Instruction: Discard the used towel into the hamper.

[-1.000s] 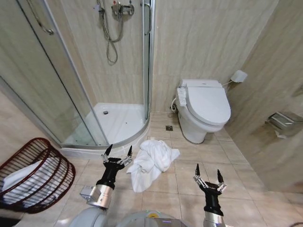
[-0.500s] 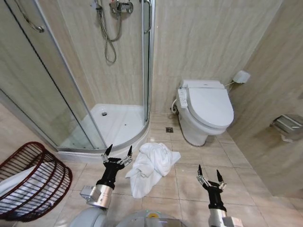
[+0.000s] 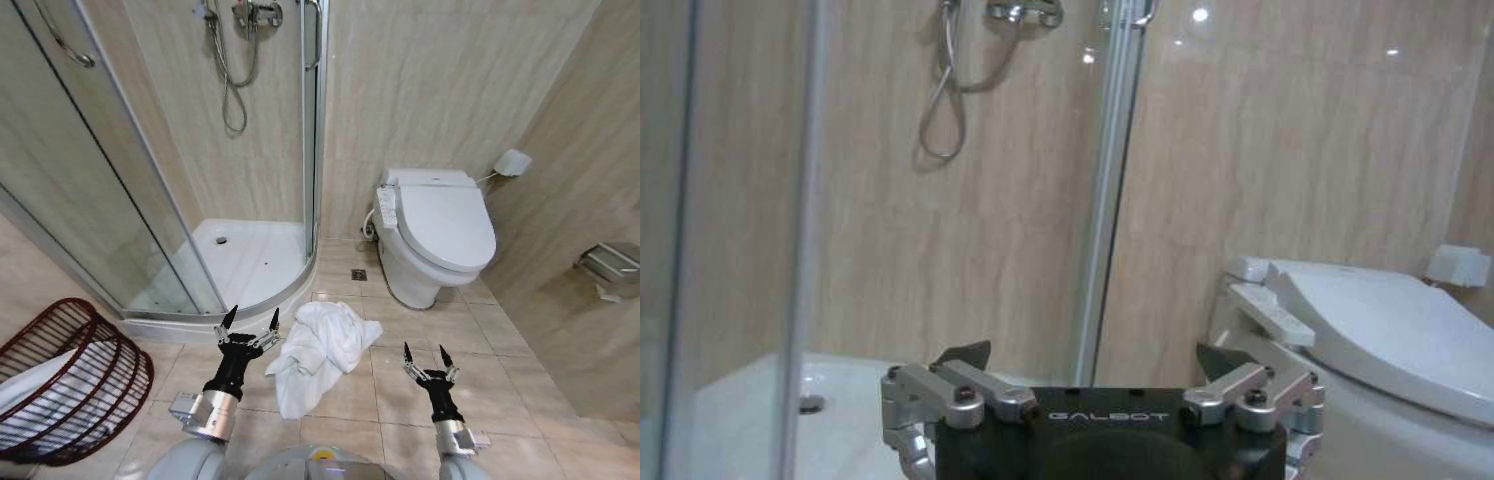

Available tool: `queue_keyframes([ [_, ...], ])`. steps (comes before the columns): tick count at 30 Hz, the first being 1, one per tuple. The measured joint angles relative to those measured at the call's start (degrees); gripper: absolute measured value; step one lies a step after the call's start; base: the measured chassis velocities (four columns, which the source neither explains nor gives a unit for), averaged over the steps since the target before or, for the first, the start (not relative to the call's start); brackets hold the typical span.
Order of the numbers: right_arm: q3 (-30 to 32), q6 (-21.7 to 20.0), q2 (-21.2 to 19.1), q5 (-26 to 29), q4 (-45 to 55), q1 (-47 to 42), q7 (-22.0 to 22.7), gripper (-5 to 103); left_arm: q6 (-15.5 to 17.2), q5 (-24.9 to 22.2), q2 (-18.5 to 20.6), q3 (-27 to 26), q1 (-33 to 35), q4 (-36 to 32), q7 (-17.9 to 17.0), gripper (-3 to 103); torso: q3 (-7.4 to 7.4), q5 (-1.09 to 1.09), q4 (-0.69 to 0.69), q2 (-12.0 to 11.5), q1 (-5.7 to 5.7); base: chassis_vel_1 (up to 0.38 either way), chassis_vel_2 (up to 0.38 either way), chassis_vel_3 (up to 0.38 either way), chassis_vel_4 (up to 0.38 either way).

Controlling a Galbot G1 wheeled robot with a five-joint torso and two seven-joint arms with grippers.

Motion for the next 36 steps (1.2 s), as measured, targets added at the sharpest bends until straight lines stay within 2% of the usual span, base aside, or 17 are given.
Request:
queue_keyframes([
  [10,-0.7,-2.9,-4.1,2.3,-8.6,8.3,-1.0,100,0.0,0.0,0.0,0.0,0.0,0.0,0.0,100,0.08,0.01,0.01,0.1,0.05,0.073,0.067,0.065,0.069],
  [16,-2.3,-4.6,-3.5,0.5,-13.9,13.3,-1.2,100,0.0,0.0,0.0,0.0,0.0,0.0,0.0,100,0.11,0.01,0.00,0.1,0.06,0.098,0.098,0.083,0.093],
  [20,-3.3,-5.9,-2.9,-3.2,-18.9,17.4,0.2,100,0.0,0.0,0.0,0.0,0.0,0.0,0.0,100,0.13,0.00,0.01,0.2,0.07,0.124,0.140,0.109,0.114],
  [26,-4.6,-11.9,-2.5,-6.4,-25.5,24.1,4.2,100,0.0,0.0,0.0,0.0,0.0,0.0,0.0,100,0.14,0.01,0.00,0.2,0.08,0.126,0.123,0.138,0.132],
  [32,-5.3,-13.5,-2.5,-6.1,-34.4,30.5,5.2,100,0.0,0.0,0.0,0.0,0.0,0.0,0.0,100,0.16,0.01,0.04,0.2,0.08,0.076,0.064,0.085,0.089],
  [36,-5.9,-15.2,-2.4,-4.3,-39.3,32.7,6.5,100,0.0,0.0,0.0,0.0,0.0,0.0,0.0,100,0.16,0.00,-0.02,0.2,0.09,0.000,0.000,0.000,0.000],
])
